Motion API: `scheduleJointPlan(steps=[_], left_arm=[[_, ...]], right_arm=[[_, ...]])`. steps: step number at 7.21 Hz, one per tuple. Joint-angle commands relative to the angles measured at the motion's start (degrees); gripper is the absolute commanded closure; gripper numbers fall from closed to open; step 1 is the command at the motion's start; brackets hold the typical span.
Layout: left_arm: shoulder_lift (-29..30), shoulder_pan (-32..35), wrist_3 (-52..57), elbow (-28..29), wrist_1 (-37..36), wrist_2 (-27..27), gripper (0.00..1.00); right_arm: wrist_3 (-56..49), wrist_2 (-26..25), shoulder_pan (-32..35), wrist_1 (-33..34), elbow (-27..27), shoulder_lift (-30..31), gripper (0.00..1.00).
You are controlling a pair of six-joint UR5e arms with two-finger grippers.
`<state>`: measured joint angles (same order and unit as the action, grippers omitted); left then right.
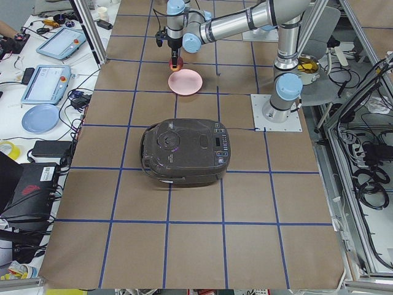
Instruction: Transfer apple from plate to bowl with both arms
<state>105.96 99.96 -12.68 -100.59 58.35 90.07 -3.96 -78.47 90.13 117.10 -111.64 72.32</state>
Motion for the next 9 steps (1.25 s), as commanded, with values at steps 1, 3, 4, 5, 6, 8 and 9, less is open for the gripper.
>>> scheduleJointPlan(steps=[1,3,4,5,6,8,9], left_arm=[[-0.22,4.25,-5.57,0.40,-0.33,-3.48,0.88],[0.56,8.65,-11.61,1.01,-2.08,-3.68,0.91],[0.56,10.76,-13.23,1.28,-2.18,-4.29,0.92],[0.65,12.26,-16.03,1.71,-2.36,-5.68,0.92],[1.96,13.23,-20.76,2.59,-5.93,-9.53,0.92],[3.28,16.83,-25.08,3.03,-9.38,-11.15,0.92],[4.77,17.28,-25.98,3.04,-10.26,-11.15,0.92]], right_arm=[[0.70,-0.10,0.13,-0.04,-1.12,0.53,0.15],[1.84,-3.15,-0.92,-1.60,1.67,4.90,0.00],[1.76,-4.14,-2.40,-7.10,4.39,6.41,0.00],[1.06,-5.10,-5.12,-11.76,8.33,8.34,0.00],[0.80,-7.46,-7.49,-15.20,12.28,9.67,0.00],[1.06,-8.72,-9.44,-20.68,20.46,10.91,0.00],[1.67,-8.63,-9.45,-20.77,22.85,11.17,0.00]])
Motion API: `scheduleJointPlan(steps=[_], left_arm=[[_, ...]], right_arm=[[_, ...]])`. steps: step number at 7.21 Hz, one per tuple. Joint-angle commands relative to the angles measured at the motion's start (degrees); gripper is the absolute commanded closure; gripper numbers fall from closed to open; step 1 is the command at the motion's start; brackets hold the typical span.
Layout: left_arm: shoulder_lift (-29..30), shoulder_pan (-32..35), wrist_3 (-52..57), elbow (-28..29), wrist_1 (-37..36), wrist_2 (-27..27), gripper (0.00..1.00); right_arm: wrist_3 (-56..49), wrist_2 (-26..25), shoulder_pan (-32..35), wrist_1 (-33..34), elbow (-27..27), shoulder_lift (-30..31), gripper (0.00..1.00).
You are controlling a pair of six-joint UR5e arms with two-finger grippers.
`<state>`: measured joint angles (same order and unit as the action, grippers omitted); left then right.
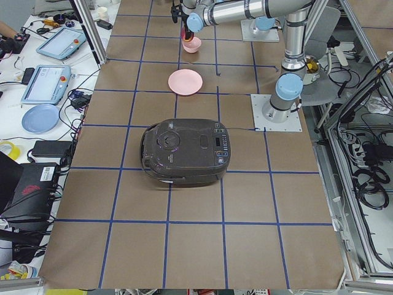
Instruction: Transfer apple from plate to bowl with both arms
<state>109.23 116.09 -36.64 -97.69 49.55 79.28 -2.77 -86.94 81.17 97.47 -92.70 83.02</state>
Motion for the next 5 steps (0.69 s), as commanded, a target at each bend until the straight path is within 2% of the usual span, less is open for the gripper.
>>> scheduleJointPlan(steps=[1,2,5], left_arm=[[2.65,2.11,-2.12,0.92,-1.39,0.69,0.91],[4.31,4.21,-2.55,2.40,-0.78,4.36,0.91],[7.66,5.72,-2.65,4.79,-0.69,7.19,0.91]], right_arm=[[0.57,-0.33,-0.40,-2.80,3.93,1.08,0.00],[0.57,-0.34,-0.40,-3.16,4.19,1.18,0.00],[0.57,-0.60,-0.58,-2.99,4.81,2.06,0.00]])
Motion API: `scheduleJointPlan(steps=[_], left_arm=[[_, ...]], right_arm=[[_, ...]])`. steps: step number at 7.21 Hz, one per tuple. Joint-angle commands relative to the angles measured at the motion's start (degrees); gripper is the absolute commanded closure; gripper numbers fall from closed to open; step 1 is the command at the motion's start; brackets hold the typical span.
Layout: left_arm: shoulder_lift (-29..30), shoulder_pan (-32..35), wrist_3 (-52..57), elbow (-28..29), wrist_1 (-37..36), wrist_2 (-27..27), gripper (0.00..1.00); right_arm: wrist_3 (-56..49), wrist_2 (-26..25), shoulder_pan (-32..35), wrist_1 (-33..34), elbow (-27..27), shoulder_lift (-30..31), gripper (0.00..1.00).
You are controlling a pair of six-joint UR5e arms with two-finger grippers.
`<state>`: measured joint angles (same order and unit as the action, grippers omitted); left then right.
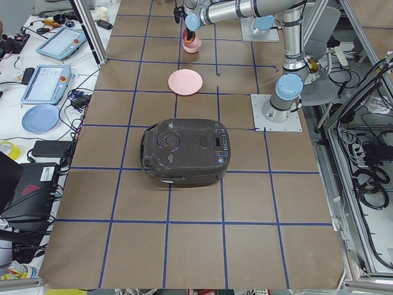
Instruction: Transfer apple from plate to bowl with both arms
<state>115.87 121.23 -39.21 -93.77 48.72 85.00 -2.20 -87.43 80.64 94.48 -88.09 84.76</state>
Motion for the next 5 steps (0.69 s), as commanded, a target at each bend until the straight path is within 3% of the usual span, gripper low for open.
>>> scheduleJointPlan(steps=[1,5], left_arm=[[1.46,1.02,-0.08,0.96,0.06,1.66,0.90],[3.57,2.79,0.01,0.96,-0.03,3.77,0.86]], right_arm=[[0.09,-0.28,-0.13,0.17,0.12,0.32,0.00],[0.01,-0.28,-0.14,0.26,0.38,0.50,0.00]])
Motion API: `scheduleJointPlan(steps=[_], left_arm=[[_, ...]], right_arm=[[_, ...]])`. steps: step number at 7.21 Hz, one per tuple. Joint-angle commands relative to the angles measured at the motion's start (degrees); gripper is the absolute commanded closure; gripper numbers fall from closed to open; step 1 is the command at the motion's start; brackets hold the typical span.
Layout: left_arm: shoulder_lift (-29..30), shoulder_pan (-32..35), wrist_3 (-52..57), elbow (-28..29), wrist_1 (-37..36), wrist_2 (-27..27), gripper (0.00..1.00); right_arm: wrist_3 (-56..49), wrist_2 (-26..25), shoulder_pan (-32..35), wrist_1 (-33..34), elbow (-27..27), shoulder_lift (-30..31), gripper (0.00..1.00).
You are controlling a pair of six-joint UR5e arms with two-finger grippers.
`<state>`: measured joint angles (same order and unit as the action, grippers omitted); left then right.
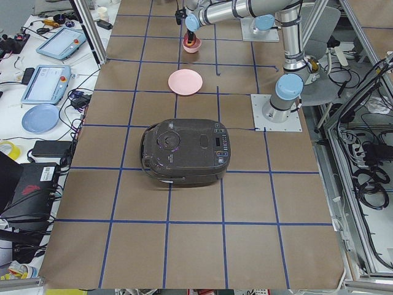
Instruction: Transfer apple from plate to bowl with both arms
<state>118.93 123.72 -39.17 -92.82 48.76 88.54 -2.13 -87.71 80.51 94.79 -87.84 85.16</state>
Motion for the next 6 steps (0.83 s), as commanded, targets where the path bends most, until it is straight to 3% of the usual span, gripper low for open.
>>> scheduleJointPlan(steps=[1,4,6], left_arm=[[0.69,0.29,-0.03,0.01,-0.07,0.32,0.83],[1.83,0.38,-0.03,0.01,-0.33,0.23,0.33],[2.36,0.38,-0.11,-0.08,-0.07,0.23,0.24]], right_arm=[[0.02,0.00,0.00,0.48,0.13,0.36,0.00],[0.02,0.35,0.00,-0.04,0.21,0.62,0.00],[0.02,0.26,0.00,0.05,0.21,0.62,0.00]])
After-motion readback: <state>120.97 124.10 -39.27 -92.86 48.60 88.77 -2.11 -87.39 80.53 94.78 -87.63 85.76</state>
